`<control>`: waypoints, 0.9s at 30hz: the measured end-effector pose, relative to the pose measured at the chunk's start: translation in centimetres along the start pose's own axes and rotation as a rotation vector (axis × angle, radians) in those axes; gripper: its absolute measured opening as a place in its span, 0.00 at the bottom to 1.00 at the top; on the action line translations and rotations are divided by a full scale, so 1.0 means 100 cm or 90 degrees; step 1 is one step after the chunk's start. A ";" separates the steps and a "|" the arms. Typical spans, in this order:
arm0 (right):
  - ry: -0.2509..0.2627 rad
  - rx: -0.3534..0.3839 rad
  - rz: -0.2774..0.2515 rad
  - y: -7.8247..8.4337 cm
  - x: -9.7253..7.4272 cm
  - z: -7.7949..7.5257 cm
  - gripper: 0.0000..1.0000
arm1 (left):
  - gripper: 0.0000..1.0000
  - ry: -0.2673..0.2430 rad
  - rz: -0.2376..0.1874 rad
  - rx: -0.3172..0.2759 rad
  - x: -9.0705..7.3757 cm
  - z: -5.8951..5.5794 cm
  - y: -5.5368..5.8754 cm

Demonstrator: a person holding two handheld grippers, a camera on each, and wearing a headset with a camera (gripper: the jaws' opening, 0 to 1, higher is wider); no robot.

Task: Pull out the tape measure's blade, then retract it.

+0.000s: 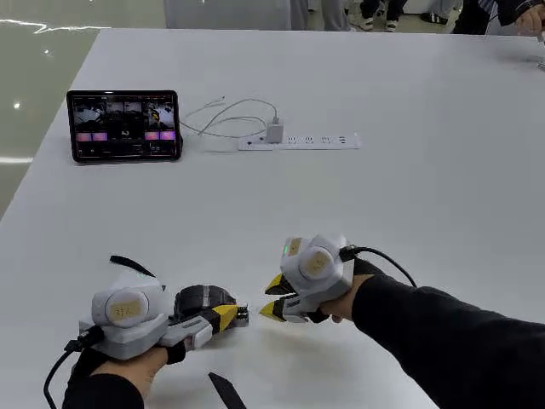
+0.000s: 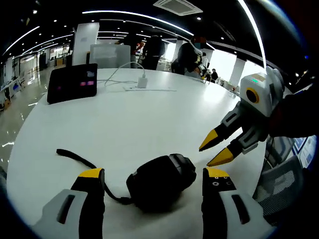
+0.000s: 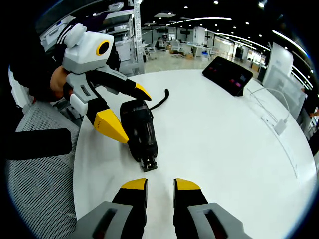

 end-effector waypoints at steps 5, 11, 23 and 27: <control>0.010 0.033 -0.014 0.018 -0.014 -0.001 0.20 | 0.86 0.017 -0.002 0.012 -0.008 0.005 0.000; 0.026 0.058 -0.027 0.039 -0.032 -0.003 0.25 | 0.93 0.028 0.007 0.033 -0.013 0.009 0.004; 0.042 0.096 -0.048 0.076 -0.059 0.000 0.35 | 0.99 0.087 0.048 0.109 -0.025 0.010 0.029; 0.051 0.098 -0.046 0.091 -0.066 0.002 0.39 | 0.99 0.109 0.044 0.096 -0.033 0.008 0.029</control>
Point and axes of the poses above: the centre of the closed fingertips' face, and the gripper's own axes: x roughly forward along the fingers, z roughly to its left, y roughly out of its underside, the point moved 3 cm from there along -x, roughly backward along the fingers, and after that the axes turned 14 degrees about z, right-handed, at the moved point
